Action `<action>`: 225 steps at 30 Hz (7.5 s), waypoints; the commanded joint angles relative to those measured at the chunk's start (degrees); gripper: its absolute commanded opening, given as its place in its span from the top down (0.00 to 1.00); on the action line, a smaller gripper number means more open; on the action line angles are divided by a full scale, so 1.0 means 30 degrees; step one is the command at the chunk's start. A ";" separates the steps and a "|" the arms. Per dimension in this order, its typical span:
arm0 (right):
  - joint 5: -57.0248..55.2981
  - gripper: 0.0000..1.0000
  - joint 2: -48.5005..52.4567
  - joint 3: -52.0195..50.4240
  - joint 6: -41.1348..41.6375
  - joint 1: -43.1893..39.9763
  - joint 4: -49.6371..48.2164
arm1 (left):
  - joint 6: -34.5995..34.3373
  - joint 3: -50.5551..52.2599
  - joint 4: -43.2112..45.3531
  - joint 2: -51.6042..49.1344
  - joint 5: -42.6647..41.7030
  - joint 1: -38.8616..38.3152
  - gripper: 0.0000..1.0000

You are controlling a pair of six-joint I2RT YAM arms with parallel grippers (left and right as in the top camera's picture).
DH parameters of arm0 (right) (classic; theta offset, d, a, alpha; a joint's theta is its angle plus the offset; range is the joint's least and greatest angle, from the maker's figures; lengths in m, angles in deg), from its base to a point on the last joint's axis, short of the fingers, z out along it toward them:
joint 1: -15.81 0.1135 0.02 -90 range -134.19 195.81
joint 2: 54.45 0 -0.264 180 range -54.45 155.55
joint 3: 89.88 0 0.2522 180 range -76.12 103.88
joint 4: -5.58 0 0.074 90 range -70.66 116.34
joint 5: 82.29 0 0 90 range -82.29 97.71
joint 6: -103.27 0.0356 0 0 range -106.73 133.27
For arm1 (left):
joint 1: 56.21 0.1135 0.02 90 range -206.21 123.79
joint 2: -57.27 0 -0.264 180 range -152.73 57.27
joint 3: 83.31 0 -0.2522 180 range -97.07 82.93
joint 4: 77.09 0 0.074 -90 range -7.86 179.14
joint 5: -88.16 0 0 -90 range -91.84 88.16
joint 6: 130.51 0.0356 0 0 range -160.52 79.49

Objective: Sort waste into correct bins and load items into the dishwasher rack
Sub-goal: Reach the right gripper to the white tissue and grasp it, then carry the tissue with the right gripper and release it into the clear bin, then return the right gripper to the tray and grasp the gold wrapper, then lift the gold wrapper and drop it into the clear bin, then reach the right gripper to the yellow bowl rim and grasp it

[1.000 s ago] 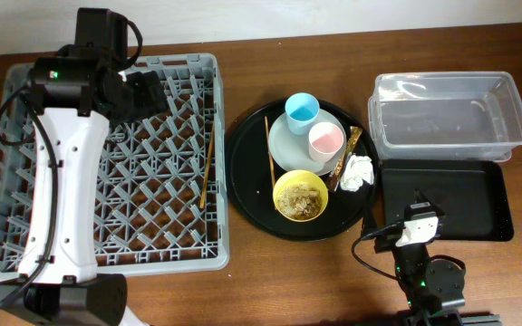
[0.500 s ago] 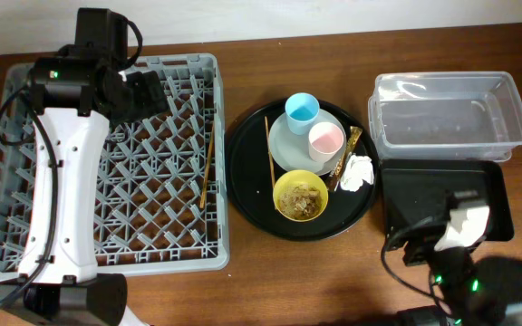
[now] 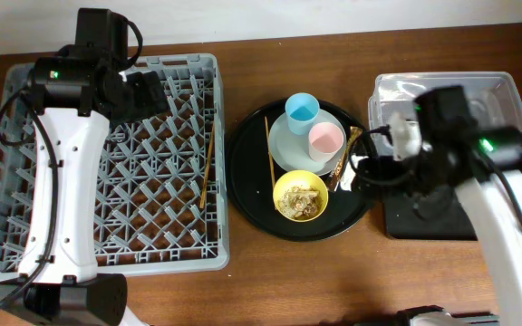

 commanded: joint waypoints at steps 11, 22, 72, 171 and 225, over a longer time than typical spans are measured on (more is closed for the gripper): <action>-0.3140 0.52 0.2710 -0.4116 0.4488 -0.0058 -0.4954 | -0.0248 -0.0051 -0.0022 -0.0117 0.0095 -0.0007 0.01; -0.3628 0.49 0.2710 -0.9595 0.5457 -0.0058 -1.3777 | -0.0240 -0.0051 -0.0022 -0.0117 0.0095 -0.0007 0.01; -1.3988 0.96 -0.1027 -0.5384 0.6142 0.1974 -1.3879 | -0.0248 -0.0051 -0.0022 -0.0117 0.0087 -0.0007 0.01; -1.0032 0.96 -0.2164 -0.9406 0.9879 0.0131 -1.8462 | -0.0248 -0.0051 -0.0022 -0.0117 0.0087 -0.0007 0.01; -0.0991 0.82 -0.3075 -0.5246 0.1719 0.5115 -0.5319 | -0.0248 -0.0051 -0.0022 -0.0117 0.0095 -0.0007 0.01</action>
